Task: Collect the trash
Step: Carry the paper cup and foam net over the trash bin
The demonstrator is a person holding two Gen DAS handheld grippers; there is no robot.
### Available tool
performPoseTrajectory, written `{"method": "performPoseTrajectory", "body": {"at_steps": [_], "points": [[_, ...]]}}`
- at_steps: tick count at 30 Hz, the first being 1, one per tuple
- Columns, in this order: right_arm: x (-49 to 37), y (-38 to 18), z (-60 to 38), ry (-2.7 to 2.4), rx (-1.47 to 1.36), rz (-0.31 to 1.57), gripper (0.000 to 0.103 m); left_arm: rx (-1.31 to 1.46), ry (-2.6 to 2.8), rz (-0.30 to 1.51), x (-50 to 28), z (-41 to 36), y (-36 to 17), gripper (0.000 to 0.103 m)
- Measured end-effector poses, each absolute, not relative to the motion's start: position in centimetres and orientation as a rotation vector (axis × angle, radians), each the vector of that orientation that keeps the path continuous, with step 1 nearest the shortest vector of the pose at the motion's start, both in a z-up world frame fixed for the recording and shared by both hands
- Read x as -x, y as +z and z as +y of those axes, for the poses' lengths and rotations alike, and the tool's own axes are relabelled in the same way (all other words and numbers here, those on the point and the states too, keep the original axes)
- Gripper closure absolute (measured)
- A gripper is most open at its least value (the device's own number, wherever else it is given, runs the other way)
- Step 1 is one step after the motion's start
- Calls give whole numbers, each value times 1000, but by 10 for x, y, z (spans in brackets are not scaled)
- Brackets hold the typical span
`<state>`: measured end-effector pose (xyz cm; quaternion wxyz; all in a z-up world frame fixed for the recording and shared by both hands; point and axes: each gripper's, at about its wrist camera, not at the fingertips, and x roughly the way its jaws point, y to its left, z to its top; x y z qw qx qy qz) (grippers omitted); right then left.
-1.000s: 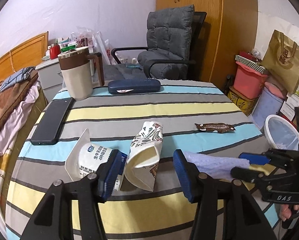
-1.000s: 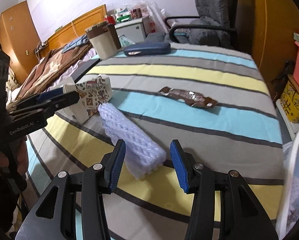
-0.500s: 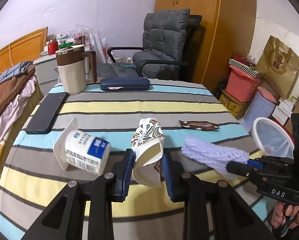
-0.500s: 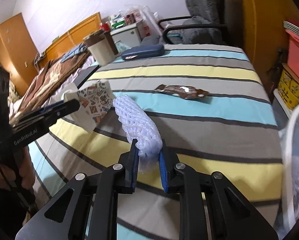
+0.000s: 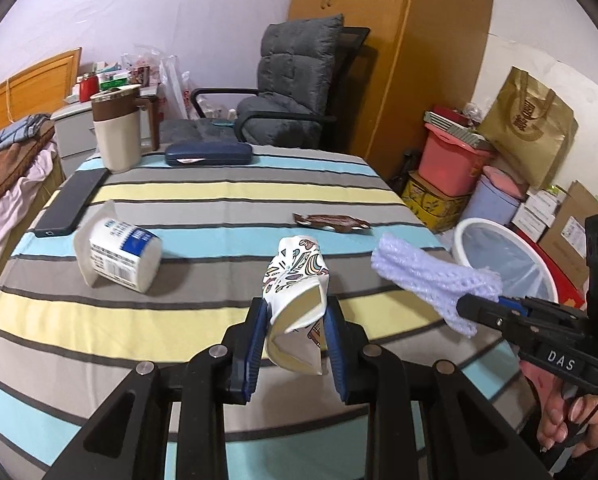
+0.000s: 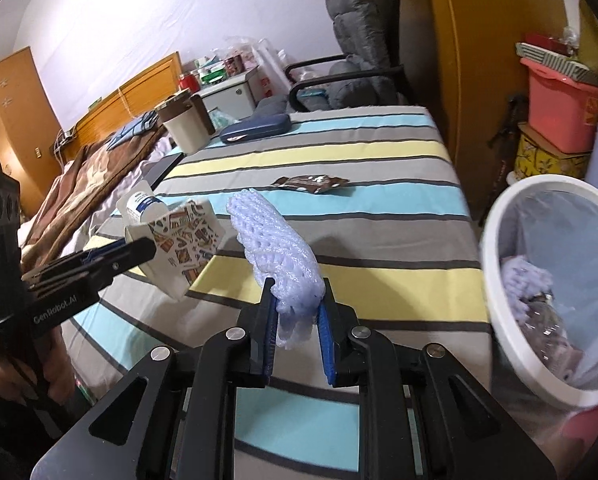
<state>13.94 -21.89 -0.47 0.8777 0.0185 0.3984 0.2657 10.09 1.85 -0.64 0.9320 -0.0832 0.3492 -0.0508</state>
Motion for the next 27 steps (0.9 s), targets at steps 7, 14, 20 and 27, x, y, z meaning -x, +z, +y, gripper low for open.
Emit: {"method": "performPoseTrajectory", "body": {"at_steps": [7, 14, 20, 27], "points": [[-135, -2, -237, 507, -59, 811, 82, 171, -157, 716, -96, -1, -2, 74], [-132, 4, -260, 441, -82, 784, 82, 157, -212, 702, -103, -23, 8, 74], [-130, 9, -285, 364, -103, 754, 82, 142, -259, 690, -115, -43, 17, 74], [-125, 15, -310, 292, -124, 729, 82, 123, -318, 676, -127, -71, 26, 74]]}}
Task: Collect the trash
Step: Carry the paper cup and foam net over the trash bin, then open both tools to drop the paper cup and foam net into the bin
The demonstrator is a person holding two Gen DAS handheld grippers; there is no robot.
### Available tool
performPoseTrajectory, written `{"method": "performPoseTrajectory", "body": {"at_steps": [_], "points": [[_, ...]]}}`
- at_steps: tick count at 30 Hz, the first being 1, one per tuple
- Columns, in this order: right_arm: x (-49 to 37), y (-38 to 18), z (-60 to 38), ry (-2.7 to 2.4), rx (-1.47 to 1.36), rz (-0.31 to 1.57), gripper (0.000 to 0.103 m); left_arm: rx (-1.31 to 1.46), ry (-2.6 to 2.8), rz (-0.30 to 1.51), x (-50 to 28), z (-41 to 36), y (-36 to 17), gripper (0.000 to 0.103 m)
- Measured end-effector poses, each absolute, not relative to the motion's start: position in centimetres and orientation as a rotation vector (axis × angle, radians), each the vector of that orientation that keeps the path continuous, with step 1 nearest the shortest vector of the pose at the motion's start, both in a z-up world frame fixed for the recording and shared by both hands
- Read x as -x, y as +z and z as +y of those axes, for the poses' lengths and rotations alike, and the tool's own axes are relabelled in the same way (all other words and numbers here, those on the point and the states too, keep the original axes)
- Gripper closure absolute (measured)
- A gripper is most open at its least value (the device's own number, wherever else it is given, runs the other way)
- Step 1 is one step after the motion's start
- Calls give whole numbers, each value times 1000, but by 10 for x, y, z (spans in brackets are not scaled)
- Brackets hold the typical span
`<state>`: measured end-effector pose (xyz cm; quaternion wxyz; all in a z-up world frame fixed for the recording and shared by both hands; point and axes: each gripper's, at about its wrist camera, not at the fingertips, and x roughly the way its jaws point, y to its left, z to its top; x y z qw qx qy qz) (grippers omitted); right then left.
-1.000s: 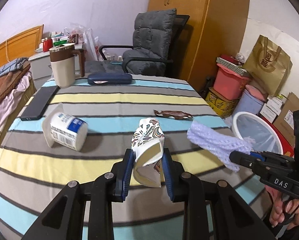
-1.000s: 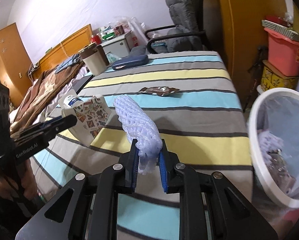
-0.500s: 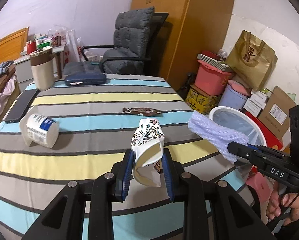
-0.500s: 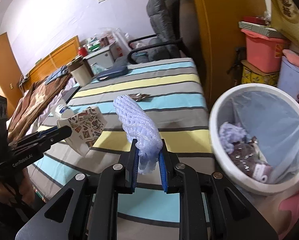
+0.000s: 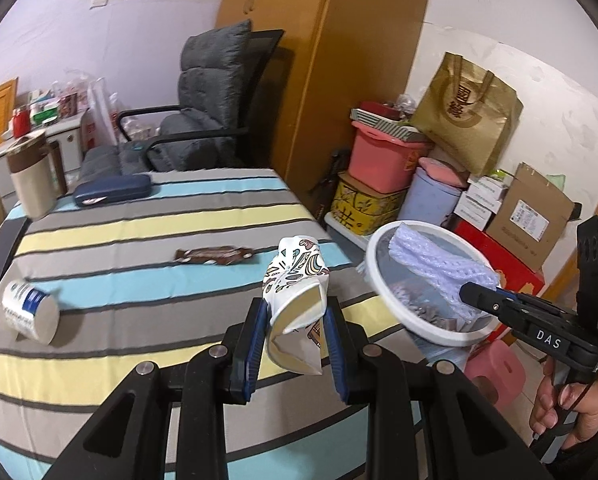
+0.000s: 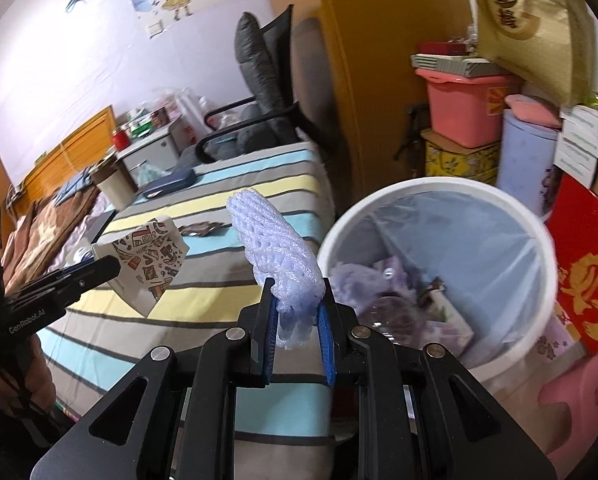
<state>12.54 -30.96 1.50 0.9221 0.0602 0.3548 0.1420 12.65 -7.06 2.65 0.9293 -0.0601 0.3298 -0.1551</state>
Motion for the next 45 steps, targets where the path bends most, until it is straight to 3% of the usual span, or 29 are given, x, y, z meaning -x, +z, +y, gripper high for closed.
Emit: {"method": "performPoseTrajectory", "body": {"at_steps": [19, 45], "points": [[-125, 16, -353, 164, -158, 719, 82, 78, -469, 672, -160, -142, 35, 74], [-144, -9, -391, 18, -144, 817, 79, 18, -594, 797, -220, -231, -9, 73]]}}
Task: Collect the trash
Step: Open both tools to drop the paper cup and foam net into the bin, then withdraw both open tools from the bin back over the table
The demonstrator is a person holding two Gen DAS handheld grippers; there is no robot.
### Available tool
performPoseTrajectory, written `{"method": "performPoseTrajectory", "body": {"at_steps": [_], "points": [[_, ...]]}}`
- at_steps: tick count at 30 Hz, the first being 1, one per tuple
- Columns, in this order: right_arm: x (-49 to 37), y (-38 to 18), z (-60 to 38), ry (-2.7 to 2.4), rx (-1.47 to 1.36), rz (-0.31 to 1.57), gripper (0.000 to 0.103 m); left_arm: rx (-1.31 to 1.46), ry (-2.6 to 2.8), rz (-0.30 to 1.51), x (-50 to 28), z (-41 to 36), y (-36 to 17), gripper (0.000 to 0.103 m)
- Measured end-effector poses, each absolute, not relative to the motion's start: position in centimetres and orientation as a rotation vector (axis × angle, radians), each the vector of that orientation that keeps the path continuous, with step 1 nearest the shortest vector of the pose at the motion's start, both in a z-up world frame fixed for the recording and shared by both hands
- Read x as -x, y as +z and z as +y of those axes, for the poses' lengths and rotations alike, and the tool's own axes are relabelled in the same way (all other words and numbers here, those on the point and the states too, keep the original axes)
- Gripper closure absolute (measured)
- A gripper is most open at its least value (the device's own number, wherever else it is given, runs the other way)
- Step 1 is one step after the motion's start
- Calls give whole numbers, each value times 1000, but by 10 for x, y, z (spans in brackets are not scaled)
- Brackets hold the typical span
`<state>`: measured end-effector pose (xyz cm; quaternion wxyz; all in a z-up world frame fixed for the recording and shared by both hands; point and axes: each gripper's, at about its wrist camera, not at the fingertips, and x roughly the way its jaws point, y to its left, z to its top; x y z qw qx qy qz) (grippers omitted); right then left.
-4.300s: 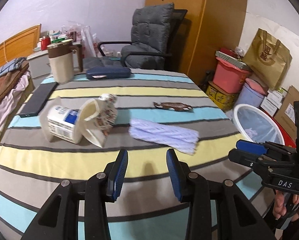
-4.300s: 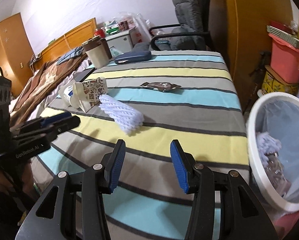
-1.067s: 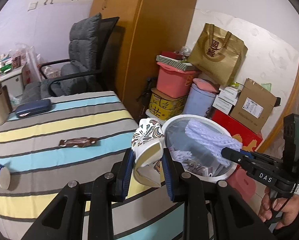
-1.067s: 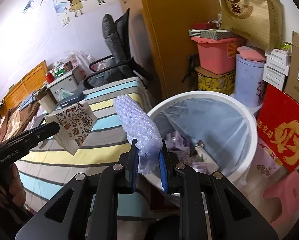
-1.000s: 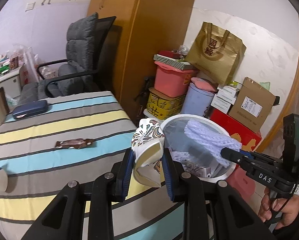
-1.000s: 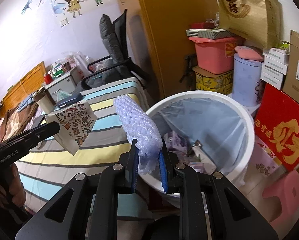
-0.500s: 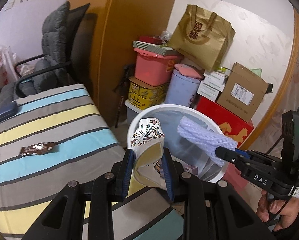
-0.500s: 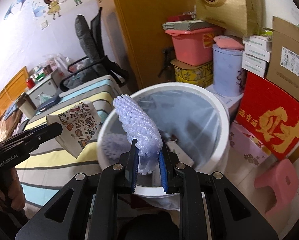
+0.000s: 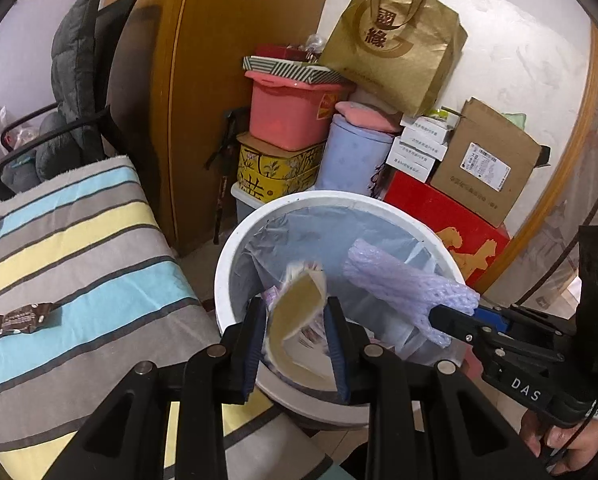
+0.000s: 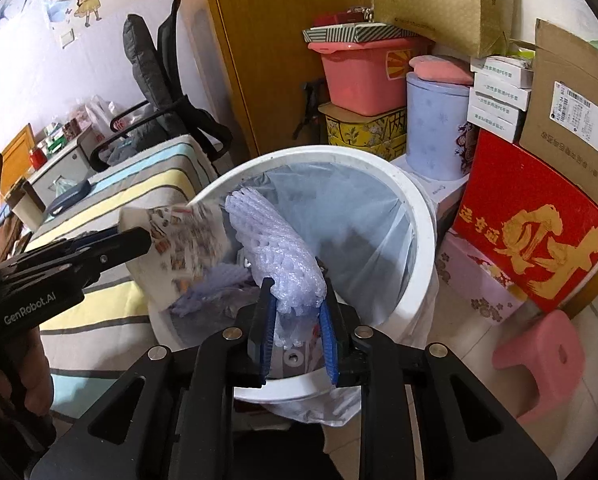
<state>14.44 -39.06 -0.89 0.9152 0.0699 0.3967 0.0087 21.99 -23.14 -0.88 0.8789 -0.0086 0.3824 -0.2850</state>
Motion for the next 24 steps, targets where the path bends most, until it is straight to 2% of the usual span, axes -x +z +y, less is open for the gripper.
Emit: {"method": "performPoseTrajectory", "body": {"at_steps": [9, 20, 22, 24], "points": [[-144, -8, -394, 11, -149, 805, 72, 31, -596, 798, -222, -228, -8, 70], [-137, 6, -381, 42, -141, 754, 71, 60, -588, 768, -198, -205, 8, 70], [-135, 8, -378, 47, -138, 746, 68, 70, -577, 764, -193, -199, 10, 70], [-133, 10, -375, 53, -134, 738, 58, 79, -567, 758, -189, -192, 13, 70]]}}
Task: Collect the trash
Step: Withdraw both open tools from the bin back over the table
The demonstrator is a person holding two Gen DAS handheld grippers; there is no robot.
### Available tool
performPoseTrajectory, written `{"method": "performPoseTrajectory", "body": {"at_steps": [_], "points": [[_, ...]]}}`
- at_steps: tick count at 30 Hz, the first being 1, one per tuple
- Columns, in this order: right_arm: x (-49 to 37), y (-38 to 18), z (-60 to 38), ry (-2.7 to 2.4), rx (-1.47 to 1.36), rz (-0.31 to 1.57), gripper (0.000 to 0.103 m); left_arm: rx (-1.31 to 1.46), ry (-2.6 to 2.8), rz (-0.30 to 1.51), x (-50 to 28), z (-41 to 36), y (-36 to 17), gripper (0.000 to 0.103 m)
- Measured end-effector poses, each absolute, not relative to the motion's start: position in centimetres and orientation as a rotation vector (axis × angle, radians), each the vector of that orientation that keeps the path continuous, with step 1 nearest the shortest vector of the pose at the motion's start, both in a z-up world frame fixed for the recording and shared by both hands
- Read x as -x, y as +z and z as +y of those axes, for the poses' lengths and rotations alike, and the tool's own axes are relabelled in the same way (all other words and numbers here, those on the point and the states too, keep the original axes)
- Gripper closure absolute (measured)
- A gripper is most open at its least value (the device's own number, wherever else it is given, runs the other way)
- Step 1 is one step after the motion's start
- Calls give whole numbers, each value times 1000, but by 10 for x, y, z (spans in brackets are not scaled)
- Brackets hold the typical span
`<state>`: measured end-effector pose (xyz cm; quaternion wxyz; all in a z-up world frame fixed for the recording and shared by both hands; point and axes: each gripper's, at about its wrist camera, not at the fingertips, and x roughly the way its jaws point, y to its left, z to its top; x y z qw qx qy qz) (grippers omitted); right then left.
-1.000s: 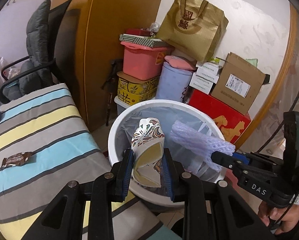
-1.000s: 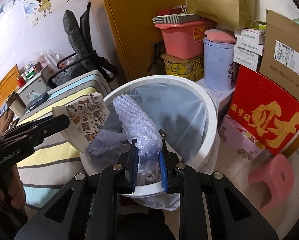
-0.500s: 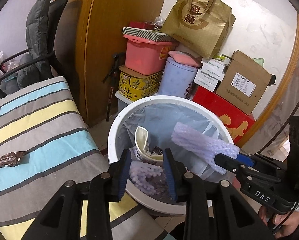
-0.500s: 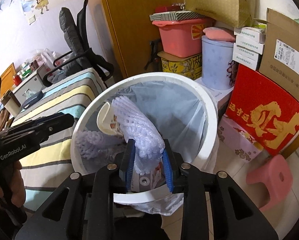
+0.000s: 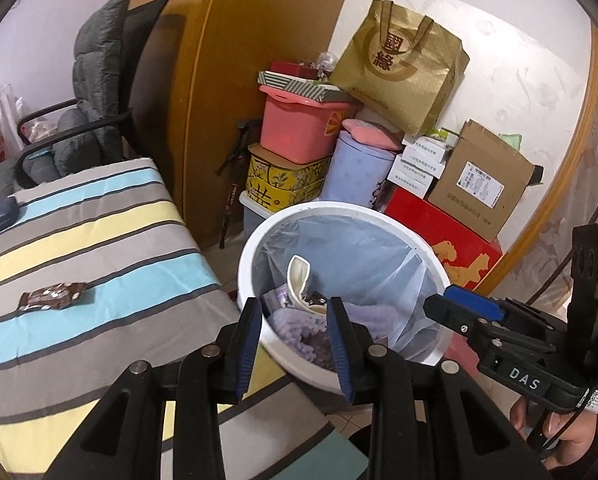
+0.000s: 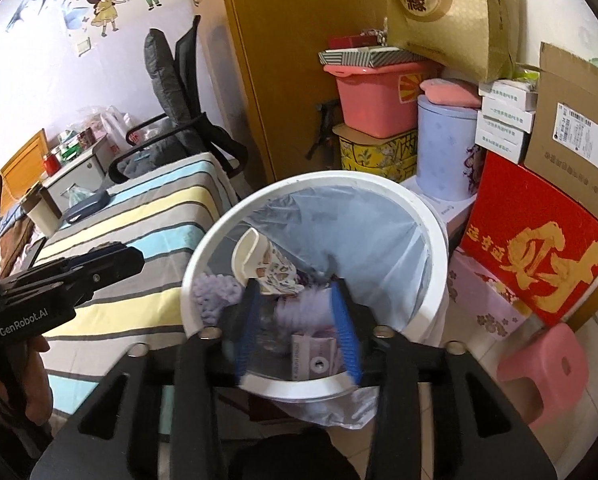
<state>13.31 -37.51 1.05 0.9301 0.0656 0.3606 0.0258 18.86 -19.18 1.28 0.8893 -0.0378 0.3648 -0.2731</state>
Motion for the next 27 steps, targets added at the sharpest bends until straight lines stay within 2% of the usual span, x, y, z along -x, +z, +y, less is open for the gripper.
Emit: {"method": "performPoseTrajectory", "body": {"at_steps": [2, 16, 27], "points": [[-131, 13, -371, 64, -131, 729, 51, 84, -557, 754, -184, -186, 15, 70], [-118, 25, -338, 160, -88, 697, 51, 94, -445, 713, -151, -132, 19, 70], [-115, 14, -297, 297, -75, 735, 51, 110, -333, 703, -123, -86, 11, 70]]}}
